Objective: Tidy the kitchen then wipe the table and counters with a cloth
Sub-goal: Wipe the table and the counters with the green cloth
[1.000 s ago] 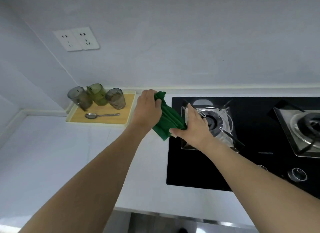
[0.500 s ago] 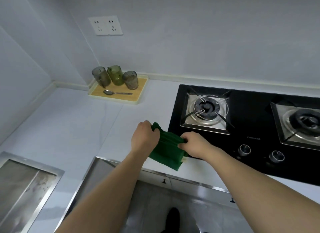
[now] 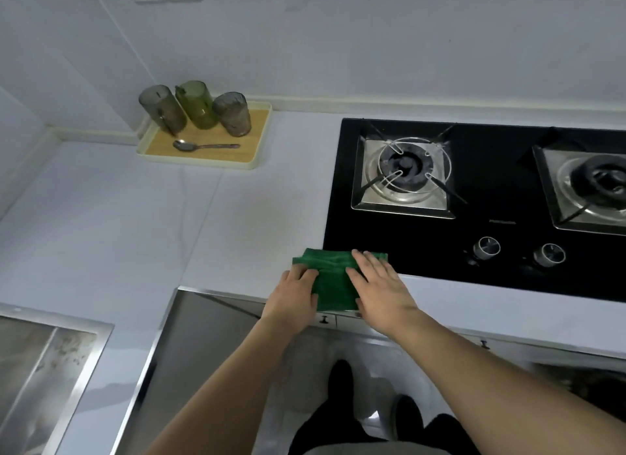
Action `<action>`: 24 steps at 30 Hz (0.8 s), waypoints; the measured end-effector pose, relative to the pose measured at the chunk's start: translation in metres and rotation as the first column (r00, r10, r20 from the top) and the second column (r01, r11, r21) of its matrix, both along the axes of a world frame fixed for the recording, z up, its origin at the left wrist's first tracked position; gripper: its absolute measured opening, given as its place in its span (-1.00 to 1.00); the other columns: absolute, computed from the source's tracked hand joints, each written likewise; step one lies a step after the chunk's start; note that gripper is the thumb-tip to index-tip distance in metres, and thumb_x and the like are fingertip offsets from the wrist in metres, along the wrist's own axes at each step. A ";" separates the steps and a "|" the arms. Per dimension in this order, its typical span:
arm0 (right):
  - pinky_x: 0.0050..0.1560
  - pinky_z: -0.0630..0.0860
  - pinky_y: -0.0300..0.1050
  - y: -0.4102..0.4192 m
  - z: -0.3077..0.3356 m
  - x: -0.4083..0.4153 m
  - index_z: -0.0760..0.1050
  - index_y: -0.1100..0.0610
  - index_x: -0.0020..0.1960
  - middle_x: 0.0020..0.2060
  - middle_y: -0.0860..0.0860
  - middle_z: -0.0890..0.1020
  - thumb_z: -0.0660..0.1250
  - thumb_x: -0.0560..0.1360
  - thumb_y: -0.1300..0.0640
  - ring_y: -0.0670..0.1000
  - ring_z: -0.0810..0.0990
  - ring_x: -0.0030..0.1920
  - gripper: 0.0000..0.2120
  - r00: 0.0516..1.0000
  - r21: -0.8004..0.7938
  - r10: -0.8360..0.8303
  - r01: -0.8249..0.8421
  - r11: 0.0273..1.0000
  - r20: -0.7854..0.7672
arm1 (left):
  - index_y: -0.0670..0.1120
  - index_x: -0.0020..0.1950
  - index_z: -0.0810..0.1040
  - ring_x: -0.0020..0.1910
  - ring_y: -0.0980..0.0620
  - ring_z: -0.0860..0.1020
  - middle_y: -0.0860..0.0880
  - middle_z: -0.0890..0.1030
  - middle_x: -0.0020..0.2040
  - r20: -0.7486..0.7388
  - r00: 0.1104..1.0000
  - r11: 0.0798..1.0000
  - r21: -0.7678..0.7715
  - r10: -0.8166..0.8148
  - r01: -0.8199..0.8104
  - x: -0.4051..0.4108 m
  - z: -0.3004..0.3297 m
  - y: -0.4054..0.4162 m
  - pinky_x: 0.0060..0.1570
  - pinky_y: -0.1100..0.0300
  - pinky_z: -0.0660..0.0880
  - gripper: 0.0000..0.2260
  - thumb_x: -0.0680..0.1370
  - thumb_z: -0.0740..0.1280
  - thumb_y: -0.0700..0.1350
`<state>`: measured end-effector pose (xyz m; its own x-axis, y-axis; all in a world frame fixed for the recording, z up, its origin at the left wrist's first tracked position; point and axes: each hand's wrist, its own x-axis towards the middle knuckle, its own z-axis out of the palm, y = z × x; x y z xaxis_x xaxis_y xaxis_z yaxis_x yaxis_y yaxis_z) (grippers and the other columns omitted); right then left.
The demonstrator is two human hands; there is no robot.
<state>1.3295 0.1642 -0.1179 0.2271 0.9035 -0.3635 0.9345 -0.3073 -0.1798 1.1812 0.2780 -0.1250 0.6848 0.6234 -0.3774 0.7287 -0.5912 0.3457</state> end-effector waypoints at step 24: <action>0.52 -0.25 0.01 -0.031 0.004 0.005 -0.20 0.15 0.57 0.54 0.10 -0.25 0.09 0.55 0.20 0.08 -0.23 0.55 -0.30 0.993 -0.264 0.116 -0.120 0.957 -0.032 | -0.10 0.60 -0.06 0.56 -0.06 -0.17 -0.03 -0.19 0.59 -0.341 0.886 0.930 0.080 -0.314 0.360 0.001 0.004 -0.027 0.51 0.08 -0.01 -0.44 0.64 0.09 -0.21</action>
<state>1.3343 0.1335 -0.1141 0.1169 0.7945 -0.5959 0.9645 -0.2339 -0.1225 1.1823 0.2506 -0.1211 0.7211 0.4374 -0.5373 0.5338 -0.8452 0.0284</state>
